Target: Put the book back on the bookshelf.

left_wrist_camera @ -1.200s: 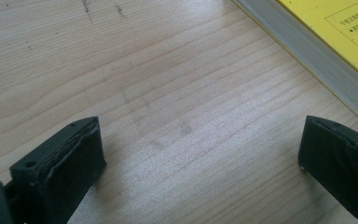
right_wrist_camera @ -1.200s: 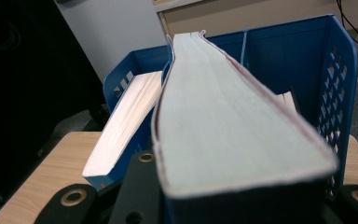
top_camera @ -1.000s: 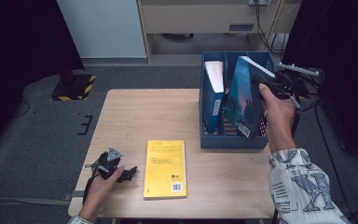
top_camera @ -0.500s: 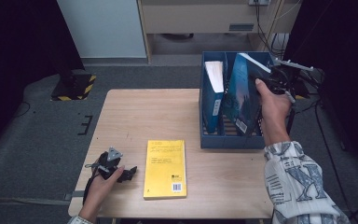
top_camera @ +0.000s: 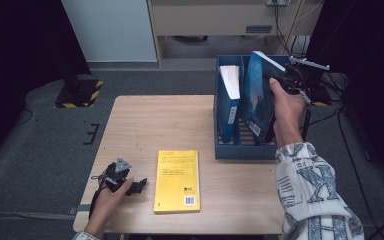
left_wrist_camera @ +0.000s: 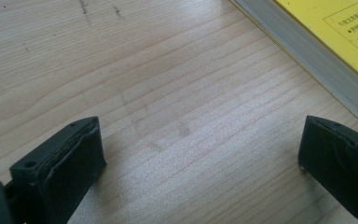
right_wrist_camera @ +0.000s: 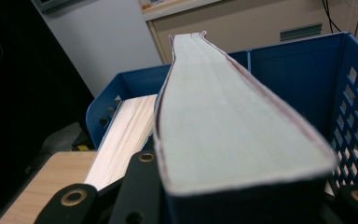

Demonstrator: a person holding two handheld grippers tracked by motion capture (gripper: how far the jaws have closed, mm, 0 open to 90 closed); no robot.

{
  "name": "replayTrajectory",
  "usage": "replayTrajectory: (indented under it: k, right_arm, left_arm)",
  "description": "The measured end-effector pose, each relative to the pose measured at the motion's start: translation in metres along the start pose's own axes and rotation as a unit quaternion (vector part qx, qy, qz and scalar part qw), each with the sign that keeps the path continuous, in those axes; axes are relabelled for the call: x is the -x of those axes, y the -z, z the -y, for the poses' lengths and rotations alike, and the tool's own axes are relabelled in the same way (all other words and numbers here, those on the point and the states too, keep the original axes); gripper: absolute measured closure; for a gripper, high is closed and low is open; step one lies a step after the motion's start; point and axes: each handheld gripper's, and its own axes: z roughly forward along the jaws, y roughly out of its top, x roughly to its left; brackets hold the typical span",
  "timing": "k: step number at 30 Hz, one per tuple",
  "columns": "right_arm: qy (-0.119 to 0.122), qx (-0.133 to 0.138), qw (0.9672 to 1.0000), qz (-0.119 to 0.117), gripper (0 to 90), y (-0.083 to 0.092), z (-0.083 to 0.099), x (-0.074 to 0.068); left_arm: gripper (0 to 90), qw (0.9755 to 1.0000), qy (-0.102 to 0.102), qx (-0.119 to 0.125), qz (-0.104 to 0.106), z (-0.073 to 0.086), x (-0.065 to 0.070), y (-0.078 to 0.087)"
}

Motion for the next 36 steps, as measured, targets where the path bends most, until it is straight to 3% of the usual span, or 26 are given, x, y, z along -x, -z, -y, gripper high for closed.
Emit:
replayTrajectory:
  k: [16, 36]
  right_arm:
    - [0.014, 0.011, 0.9996, 0.021, 73.1, -0.026, 0.008, -0.003]
    - [0.017, -0.003, 0.9994, 0.028, 73.1, -0.049, 0.05, 0.003]
  left_arm:
    - [0.0, 1.0, -0.001, -0.001, 0.001, 0.0, 0.0, 0.0]
    - [0.0, 1.0, -0.003, -0.002, 0.003, -0.001, 0.0, -0.001]
